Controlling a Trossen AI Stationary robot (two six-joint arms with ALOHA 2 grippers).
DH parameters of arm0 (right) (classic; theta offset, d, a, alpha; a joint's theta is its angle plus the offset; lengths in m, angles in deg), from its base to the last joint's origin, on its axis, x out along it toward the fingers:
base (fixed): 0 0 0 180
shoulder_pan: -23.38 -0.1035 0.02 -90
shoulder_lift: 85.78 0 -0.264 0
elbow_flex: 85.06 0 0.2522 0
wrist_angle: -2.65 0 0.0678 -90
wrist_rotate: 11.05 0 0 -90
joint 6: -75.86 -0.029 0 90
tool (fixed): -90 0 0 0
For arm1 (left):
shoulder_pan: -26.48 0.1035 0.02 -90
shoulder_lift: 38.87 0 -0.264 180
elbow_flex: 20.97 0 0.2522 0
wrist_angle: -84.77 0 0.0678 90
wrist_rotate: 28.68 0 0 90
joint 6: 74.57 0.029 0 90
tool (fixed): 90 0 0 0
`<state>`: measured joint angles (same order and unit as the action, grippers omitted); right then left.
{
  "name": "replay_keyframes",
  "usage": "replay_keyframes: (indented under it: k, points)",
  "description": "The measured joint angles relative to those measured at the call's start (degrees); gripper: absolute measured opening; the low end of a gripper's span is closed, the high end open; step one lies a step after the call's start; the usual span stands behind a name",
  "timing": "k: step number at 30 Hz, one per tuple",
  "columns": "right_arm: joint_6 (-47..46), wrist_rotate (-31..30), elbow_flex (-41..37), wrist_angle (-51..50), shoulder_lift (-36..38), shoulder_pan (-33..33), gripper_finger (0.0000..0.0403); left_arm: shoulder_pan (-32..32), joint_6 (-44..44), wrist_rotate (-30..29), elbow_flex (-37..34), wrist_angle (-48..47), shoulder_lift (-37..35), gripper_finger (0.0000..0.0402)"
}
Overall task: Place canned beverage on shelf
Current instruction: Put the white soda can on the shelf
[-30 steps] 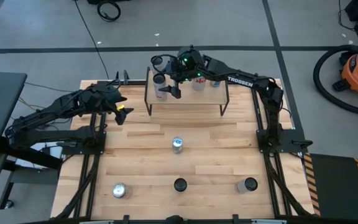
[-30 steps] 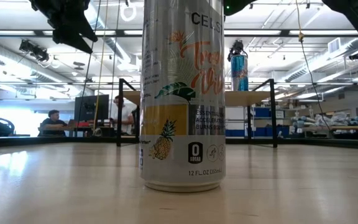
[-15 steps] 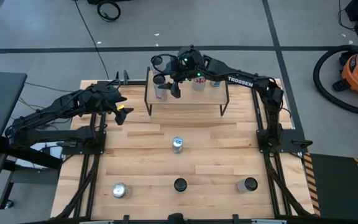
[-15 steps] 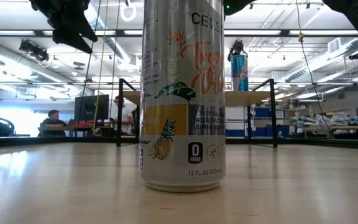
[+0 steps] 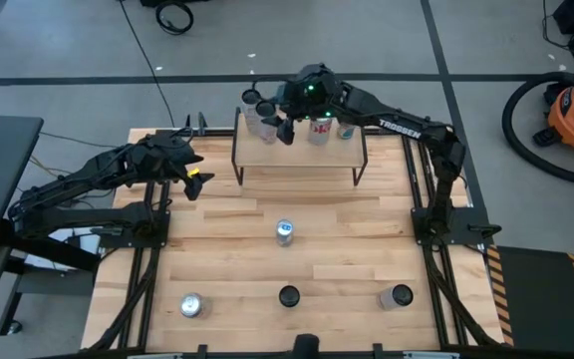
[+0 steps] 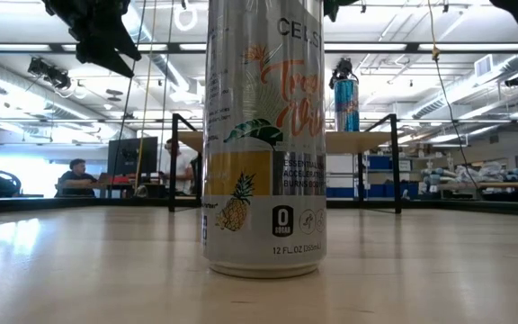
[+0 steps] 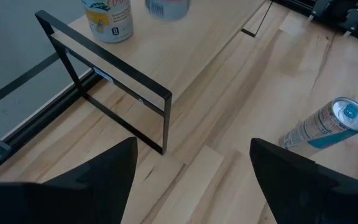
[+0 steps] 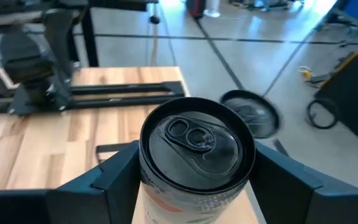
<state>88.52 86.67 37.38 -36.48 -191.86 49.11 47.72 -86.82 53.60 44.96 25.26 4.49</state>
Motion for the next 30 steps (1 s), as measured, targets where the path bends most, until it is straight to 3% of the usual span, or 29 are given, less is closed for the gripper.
replay_keyframes:
  k: [15,24,30]
  points:
    - [-12.2,-5.5,0.0,-5.2,1.2,5.3,0.0263,0.0,0.0,0.0,0.0,-1.1,0.0,0.0313]
    - [-13.6,-11.1,-2.6,-5.5,1.2,3.4,0.0262,0.0,1.2,0.0,0.0,-1.1,0.0,0.0313]
    - [-13.8,-14.3,-6.3,0.6,1.3,1.7,0.0263,0.0,1.4,0.0,0.0,-1.8,0.0,0.0313]
